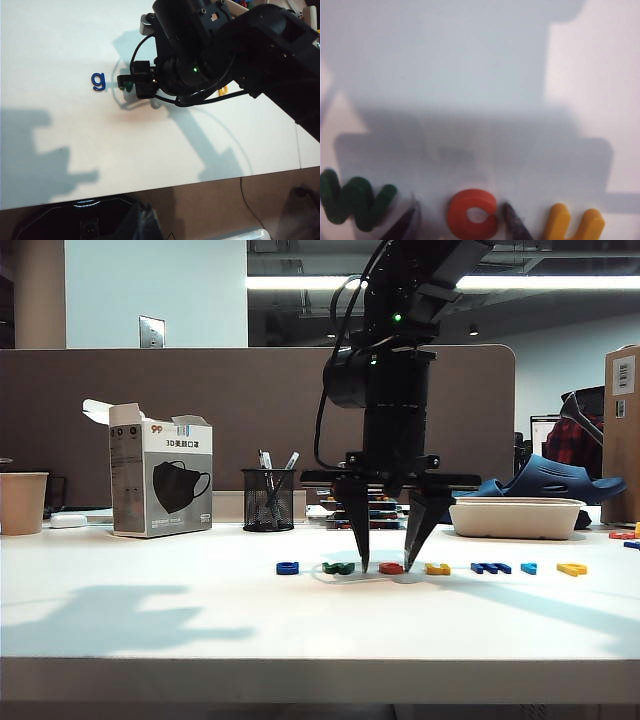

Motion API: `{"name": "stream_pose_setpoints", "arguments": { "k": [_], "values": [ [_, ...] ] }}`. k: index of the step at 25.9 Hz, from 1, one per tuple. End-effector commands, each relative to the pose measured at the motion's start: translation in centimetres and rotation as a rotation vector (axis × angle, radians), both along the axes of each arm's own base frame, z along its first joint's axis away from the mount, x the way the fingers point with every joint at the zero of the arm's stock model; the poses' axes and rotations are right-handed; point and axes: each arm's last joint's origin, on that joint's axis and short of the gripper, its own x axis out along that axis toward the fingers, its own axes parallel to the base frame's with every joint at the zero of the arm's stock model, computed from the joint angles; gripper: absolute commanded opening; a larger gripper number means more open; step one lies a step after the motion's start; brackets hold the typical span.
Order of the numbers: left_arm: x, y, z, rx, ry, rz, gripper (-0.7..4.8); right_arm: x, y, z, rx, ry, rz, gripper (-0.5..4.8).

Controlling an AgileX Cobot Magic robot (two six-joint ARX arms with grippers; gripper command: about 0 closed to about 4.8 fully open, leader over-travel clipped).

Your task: Select the appropriate letters from the row of letter magnets placed on the table to arrange into the word "cup".

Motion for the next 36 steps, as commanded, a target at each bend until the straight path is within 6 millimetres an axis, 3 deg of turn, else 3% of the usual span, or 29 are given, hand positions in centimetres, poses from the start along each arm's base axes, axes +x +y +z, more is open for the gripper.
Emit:
{"name": "stream_pose_setpoints", "arguments": {
  "k": [1, 24, 27, 36],
  "values": [
    [-0.06, 0.04, 0.21, -0.013, -0.009, 0.001, -0.05, 0.00, 0.10, 0.14, 0.004, -0.007, -0.003, 2.10],
    [-0.06, 0.04, 0.21, -0.013, -0.009, 0.001, -0.05, -0.07, 0.04, 0.13, -0.001, 0.001, -0.004, 1.95],
    [-0.06, 0.04, 0.21, -0.013, -0.009, 0.001, -0.05, -0.07, 0.04, 0.13, -0.001, 0.001, -0.003, 1.50],
    [-0.06, 0.04, 0.21, -0.013, -0.009, 0.001, -0.05, -0.06, 0.04, 0.13, -0.001, 0.001, -0.003, 1.42]
  ]
}}
